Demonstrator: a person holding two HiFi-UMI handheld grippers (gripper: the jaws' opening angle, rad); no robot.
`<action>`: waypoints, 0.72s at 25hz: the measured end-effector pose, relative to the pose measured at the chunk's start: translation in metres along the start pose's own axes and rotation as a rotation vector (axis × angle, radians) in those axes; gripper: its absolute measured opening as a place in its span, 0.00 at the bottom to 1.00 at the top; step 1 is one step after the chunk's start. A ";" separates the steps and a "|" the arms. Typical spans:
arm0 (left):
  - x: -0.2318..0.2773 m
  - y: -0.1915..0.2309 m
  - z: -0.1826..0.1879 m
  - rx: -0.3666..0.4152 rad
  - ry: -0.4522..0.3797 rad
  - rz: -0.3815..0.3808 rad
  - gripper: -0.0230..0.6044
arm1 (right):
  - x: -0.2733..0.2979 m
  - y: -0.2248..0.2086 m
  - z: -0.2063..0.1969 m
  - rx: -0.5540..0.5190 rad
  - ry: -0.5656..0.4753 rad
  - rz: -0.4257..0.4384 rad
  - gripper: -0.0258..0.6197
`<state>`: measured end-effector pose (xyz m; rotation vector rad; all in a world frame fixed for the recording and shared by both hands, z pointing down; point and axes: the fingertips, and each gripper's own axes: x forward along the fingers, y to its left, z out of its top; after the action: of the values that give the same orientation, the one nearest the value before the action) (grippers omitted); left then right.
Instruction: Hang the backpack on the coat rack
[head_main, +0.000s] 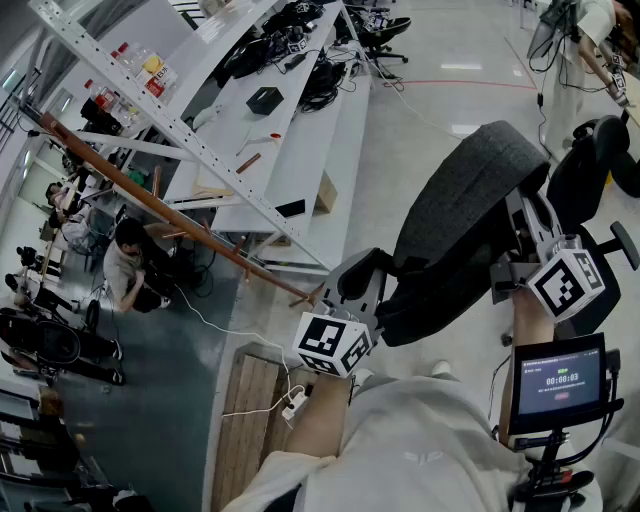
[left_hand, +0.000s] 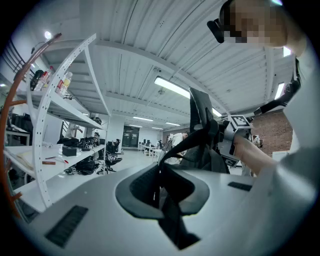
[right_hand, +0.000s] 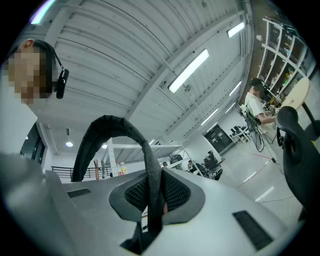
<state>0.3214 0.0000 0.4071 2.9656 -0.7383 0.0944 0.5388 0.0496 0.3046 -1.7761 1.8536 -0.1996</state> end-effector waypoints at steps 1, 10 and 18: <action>-0.003 0.002 0.000 -0.001 -0.002 0.002 0.08 | 0.001 0.004 -0.001 -0.001 0.002 0.003 0.11; -0.048 0.065 0.012 -0.018 -0.050 0.024 0.08 | 0.038 0.067 -0.025 -0.044 0.009 0.032 0.11; -0.115 0.155 0.025 -0.021 -0.097 0.085 0.08 | 0.101 0.157 -0.079 -0.054 0.033 0.107 0.11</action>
<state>0.1486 -0.0850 0.3829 2.9359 -0.8715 -0.0516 0.3669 -0.0504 0.2667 -1.7132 1.9889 -0.1402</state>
